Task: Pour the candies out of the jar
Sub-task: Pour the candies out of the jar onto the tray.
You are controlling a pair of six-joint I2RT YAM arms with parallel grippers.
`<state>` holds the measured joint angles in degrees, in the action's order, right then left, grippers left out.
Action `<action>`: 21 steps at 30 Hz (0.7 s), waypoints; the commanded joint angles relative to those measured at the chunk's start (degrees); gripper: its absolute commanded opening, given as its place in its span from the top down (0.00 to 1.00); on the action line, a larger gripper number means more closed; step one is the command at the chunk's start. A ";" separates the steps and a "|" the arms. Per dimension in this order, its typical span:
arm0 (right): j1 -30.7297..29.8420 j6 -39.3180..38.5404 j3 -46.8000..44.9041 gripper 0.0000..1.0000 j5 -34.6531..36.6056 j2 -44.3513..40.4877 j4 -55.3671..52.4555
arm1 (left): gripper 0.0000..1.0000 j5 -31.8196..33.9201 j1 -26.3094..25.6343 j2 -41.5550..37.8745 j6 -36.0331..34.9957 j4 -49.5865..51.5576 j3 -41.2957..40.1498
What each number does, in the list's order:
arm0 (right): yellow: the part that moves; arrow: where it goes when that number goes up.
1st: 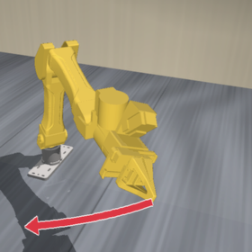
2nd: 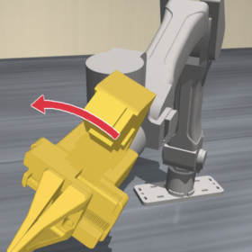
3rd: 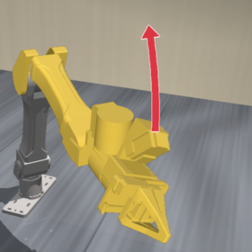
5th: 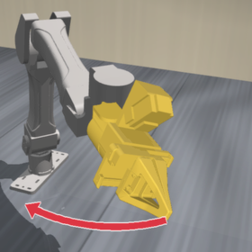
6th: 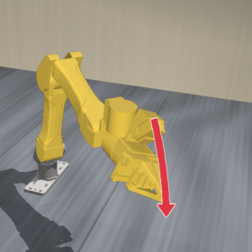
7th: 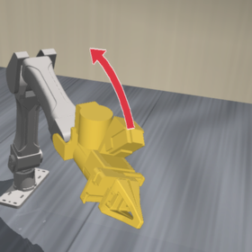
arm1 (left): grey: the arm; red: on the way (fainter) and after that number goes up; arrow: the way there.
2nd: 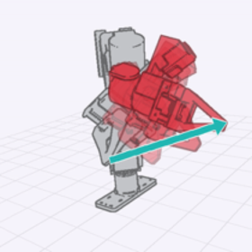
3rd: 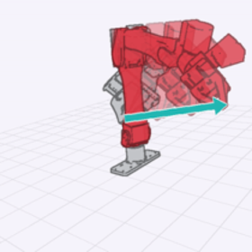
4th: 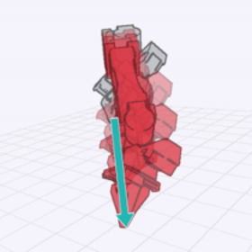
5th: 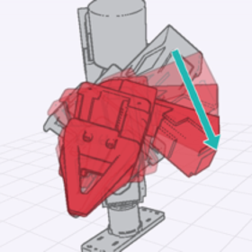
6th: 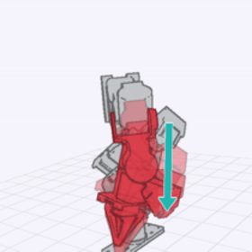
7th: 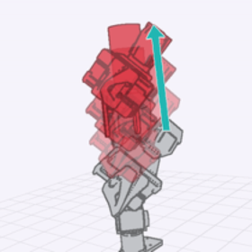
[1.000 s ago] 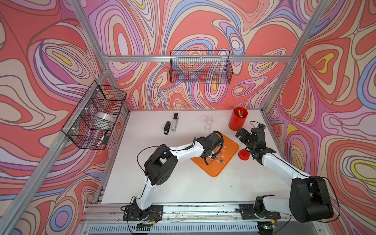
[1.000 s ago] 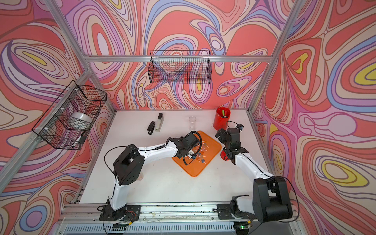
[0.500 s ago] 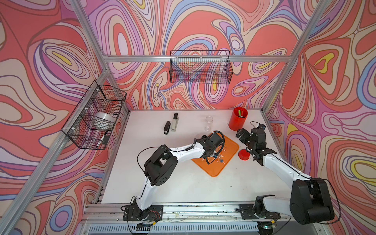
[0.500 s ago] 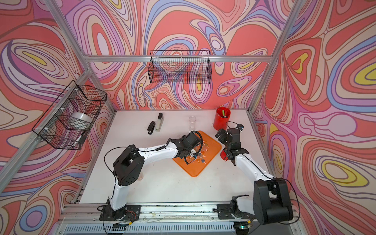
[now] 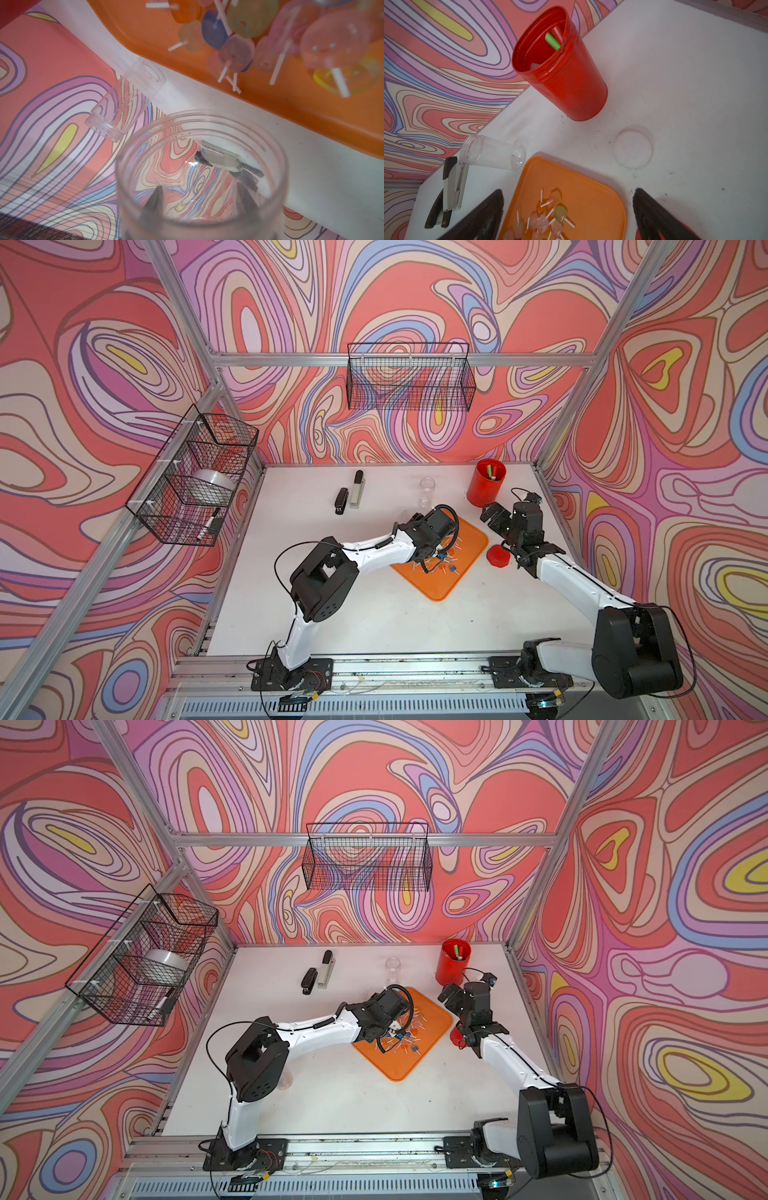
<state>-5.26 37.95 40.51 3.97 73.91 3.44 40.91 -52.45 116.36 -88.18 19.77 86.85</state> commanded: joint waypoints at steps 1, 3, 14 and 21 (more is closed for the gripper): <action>0.25 -3.59 3.03 0.02 -3.57 0.49 -0.89 | 1.00 -1.61 0.99 -2.10 7.53 4.85 3.04; 0.29 -6.43 5.45 0.02 -4.48 1.16 -3.16 | 1.00 -2.82 2.06 -2.34 12.37 7.01 3.94; 0.27 -17.77 17.99 0.02 -21.58 6.66 -11.29 | 1.00 -22.31 8.35 -11.01 44.45 7.25 -1.90; 0.16 -18.65 24.48 0.07 -45.69 13.12 -12.00 | 1.00 -41.04 15.79 -19.68 66.65 3.30 -7.92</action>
<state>-5.21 20.21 63.99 -28.40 85.08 -8.08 11.07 -39.09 99.85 -35.44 25.12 80.62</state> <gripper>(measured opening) 0.936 0.465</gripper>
